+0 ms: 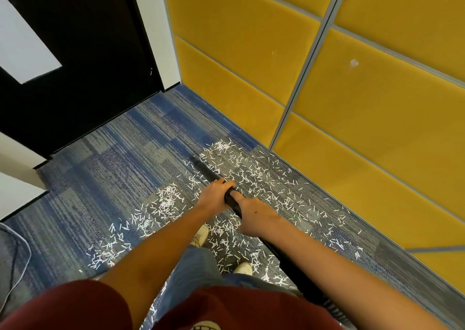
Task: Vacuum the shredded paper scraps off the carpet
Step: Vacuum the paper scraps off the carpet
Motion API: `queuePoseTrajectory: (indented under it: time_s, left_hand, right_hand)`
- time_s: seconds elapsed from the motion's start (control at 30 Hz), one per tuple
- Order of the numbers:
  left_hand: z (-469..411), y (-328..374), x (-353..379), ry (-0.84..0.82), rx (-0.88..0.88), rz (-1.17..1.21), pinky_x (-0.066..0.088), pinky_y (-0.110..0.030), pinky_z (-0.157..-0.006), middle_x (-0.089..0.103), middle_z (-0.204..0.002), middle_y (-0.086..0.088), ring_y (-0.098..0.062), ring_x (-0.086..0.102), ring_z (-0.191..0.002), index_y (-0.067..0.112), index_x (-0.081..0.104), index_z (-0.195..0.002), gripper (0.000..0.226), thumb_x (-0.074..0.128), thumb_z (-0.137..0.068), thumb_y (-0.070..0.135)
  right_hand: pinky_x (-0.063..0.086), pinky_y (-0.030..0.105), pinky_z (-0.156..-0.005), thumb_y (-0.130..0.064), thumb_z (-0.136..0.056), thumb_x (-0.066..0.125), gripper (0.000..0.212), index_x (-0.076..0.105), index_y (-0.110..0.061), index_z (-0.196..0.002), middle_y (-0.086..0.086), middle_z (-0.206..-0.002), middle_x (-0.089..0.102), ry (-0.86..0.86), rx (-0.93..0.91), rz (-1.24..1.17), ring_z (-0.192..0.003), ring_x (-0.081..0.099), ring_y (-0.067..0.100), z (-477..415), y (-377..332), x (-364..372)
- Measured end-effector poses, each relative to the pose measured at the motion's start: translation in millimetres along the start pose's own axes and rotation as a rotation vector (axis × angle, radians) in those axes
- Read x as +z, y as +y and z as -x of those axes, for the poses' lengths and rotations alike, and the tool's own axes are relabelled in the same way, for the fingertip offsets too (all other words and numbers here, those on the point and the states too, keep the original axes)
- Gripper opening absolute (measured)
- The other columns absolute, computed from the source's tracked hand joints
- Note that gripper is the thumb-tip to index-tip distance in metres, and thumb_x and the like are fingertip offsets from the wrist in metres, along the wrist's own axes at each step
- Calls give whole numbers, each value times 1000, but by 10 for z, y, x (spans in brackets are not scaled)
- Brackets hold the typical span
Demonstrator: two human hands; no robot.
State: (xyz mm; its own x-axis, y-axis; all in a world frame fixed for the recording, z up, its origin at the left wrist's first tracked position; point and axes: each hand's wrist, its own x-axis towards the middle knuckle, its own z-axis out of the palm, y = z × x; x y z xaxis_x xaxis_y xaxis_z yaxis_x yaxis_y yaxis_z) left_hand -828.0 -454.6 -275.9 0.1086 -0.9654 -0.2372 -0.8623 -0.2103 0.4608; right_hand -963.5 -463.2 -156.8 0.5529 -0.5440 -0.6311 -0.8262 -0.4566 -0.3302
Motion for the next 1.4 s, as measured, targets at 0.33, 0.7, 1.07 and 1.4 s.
queuePoseTrajectory:
  time_s: [0.33, 0.7, 1.07, 1.4]
  left_hand:
    - [281, 4, 30, 30, -63, 29, 52, -44, -80, 60, -109, -6, -28, 61, -95, 17, 57, -110, 30, 63, -81, 15]
    - [175, 361, 132, -17, 1, 8, 50, -40, -83, 59, -107, -8, -27, 58, -97, 13, 57, -108, 25, 60, -84, 16]
    - [353, 343, 144, -3, -40, 5, 50, -36, -76, 62, -102, -6, -26, 62, -91, 15, 58, -105, 23, 62, -82, 15]
    - [558, 298, 171, 67, -68, -5, 51, -37, -75, 65, -104, -5, -28, 65, -90, 17, 59, -110, 31, 65, -80, 23]
  right_hand:
    - [53, 38, -72, -1, -83, 58, 74, 24, -24, -145, 6, -93, 47, -21, -93, 7, -80, 56, 26, 99, 21, 73]
    - [54, 36, -76, -2, -82, 59, 78, 21, -24, -146, 12, -108, 56, 7, -19, -23, -93, 61, 29, 284, 282, 90]
    - [52, 30, -68, -1, -81, 61, 82, 22, -28, -148, 3, -94, 48, -39, -79, -8, -77, 56, 19, 407, 283, 40]
    - [39, 23, -53, -1, -82, 60, 84, 18, -30, -149, 5, -97, 43, -64, -125, 54, -74, 50, 19, 433, 211, 119]
